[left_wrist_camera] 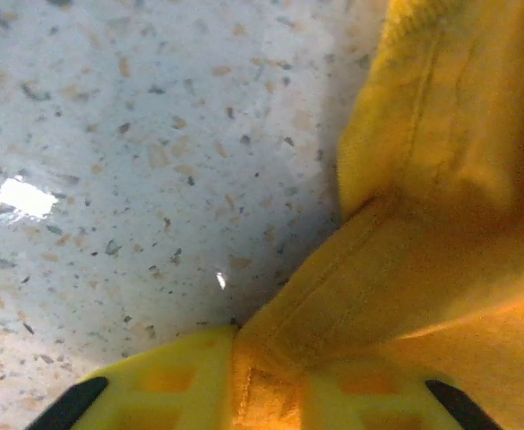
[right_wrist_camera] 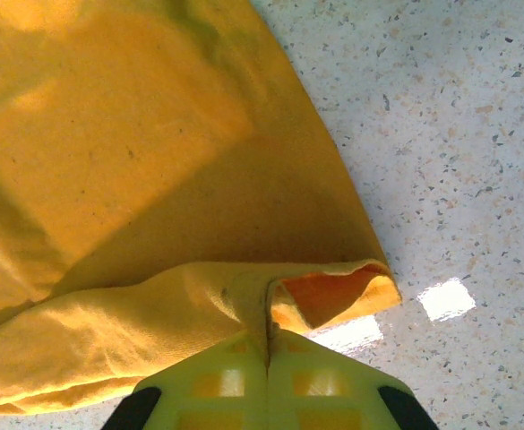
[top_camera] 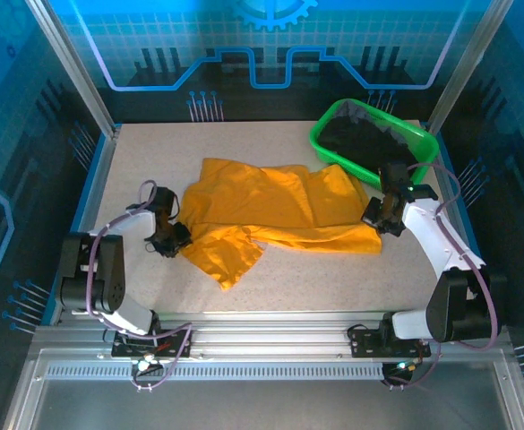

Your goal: Fold and stack the t-shirts

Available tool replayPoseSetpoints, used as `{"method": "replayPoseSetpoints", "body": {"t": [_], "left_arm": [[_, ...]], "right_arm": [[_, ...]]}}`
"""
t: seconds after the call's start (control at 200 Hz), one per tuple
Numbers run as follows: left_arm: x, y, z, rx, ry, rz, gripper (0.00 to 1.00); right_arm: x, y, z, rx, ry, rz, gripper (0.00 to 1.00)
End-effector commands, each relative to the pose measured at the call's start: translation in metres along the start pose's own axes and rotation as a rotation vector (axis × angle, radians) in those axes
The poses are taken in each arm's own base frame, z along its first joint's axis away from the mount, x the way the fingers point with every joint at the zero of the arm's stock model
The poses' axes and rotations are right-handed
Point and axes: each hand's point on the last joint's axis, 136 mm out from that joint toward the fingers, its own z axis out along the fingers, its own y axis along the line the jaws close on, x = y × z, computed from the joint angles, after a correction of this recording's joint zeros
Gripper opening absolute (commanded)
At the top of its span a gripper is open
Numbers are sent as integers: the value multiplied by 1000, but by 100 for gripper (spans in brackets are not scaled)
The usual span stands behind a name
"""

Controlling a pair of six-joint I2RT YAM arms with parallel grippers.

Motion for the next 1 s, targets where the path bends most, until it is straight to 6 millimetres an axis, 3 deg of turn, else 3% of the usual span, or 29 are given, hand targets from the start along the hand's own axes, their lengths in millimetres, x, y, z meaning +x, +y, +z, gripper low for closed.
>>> {"method": "replayPoseSetpoints", "body": {"t": [0.0, 0.07, 0.21, 0.345, 0.515, 0.6, 0.715, 0.85, 0.995], "left_arm": [[2, -16, -2, 66, 5, 17, 11], [-1, -25, -16, 100, -22, 10, 0], [-19, -53, -73, 219, -151, -38, 0], [-50, -91, -161, 417, -354, -109, 0], [-81, -116, -293, 646, -636, -193, 0], [-86, -115, -355, 736, -769, -224, 0], [-80, -101, -430, 829, -939, -254, 0], [-60, -76, -505, 900, -1128, -274, 0], [-35, -53, -568, 932, -1281, -268, 0]], "right_arm": [[-1, 4, -8, -27, -8, -7, 0], [-4, 8, -11, -34, -19, -19, 0], [-23, 37, -32, -117, -84, -83, 0], [-60, 84, -75, -279, -194, -120, 0], [-112, 140, -159, -472, -390, -158, 0], [-131, 157, -205, -557, -495, -160, 0], [-146, 162, -271, -665, -649, -144, 0], [-142, 153, -340, -785, -802, -127, 0], [-126, 134, -389, -881, -890, -97, 0]]}}
